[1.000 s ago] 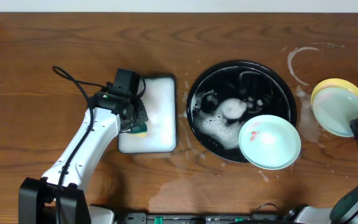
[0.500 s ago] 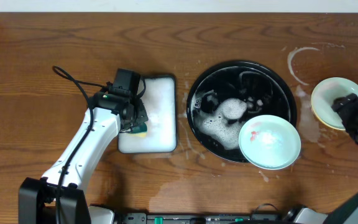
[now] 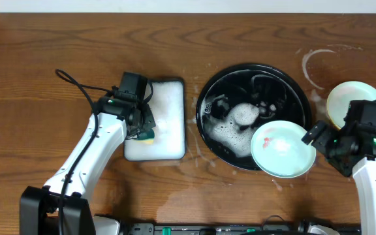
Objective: Clean dirty plates on tray and stack at the side
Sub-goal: 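Set the pale green plate onto the yellow plate with the right gripper, then grasp the rim of the remaining pale green plate with the right gripper, then press the sponge into the foam with the left gripper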
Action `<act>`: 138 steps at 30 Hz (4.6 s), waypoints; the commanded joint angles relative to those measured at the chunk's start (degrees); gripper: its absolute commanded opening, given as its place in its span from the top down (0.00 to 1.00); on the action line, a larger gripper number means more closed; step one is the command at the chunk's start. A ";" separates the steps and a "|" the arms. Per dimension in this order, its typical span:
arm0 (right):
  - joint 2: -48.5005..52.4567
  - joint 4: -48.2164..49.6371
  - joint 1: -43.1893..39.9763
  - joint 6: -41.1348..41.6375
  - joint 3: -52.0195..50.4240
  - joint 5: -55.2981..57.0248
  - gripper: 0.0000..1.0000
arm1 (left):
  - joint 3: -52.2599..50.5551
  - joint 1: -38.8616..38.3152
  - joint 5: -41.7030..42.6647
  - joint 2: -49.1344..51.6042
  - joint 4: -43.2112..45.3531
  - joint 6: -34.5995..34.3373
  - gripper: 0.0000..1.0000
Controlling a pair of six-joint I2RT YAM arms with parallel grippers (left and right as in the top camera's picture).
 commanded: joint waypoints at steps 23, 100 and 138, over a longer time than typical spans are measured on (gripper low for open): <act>1.92 7.21 3.76 11.54 -13.84 -2.49 0.21 | -0.50 0.24 -0.13 0.09 0.11 0.35 0.92; 26.10 30.05 16.65 -2.58 -1.92 -9.14 0.99 | -0.57 0.20 3.76 9.01 12.41 -0.09 0.78; 26.10 29.79 16.65 -2.60 -1.92 -9.09 0.99 | -0.92 0.20 -1.84 16.26 16.50 1.90 0.46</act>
